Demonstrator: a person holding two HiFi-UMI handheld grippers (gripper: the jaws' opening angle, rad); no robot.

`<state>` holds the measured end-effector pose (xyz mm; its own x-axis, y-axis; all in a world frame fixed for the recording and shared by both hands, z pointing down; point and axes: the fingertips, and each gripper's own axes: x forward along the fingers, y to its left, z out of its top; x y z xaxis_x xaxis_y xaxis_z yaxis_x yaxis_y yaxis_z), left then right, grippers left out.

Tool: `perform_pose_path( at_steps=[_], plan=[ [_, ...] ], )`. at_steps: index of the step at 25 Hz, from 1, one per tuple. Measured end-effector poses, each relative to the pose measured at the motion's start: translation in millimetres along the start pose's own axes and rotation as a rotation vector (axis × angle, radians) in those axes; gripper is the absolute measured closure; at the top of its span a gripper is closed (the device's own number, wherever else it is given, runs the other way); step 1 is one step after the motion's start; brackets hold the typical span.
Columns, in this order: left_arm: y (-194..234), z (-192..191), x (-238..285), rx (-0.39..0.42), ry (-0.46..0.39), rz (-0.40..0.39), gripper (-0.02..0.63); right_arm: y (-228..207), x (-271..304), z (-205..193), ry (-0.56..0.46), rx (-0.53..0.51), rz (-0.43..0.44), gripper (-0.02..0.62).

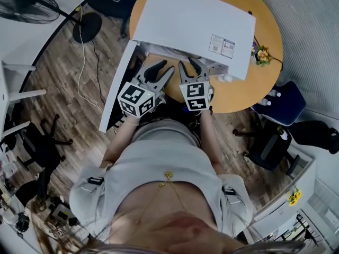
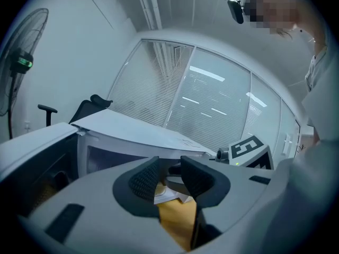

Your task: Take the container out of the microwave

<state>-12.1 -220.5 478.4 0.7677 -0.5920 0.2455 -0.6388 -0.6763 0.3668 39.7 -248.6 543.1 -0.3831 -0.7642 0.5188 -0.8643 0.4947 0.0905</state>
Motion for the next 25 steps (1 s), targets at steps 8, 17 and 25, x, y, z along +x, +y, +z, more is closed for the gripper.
perform_pose_path(
  at_steps=[8,17,25],
  plan=[
    [5,-10,0,-0.031,0.011,0.026,0.480,-14,23,-24,0.075,-0.060,-0.025,0.468],
    [12,-19,-3,-0.048,0.035,0.052,0.480,-19,48,-49,0.174,-0.186,-0.009,0.468],
    [14,-23,-2,-0.058,0.044,0.053,0.480,-16,66,-61,0.261,-0.304,0.027,0.469]
  ],
)
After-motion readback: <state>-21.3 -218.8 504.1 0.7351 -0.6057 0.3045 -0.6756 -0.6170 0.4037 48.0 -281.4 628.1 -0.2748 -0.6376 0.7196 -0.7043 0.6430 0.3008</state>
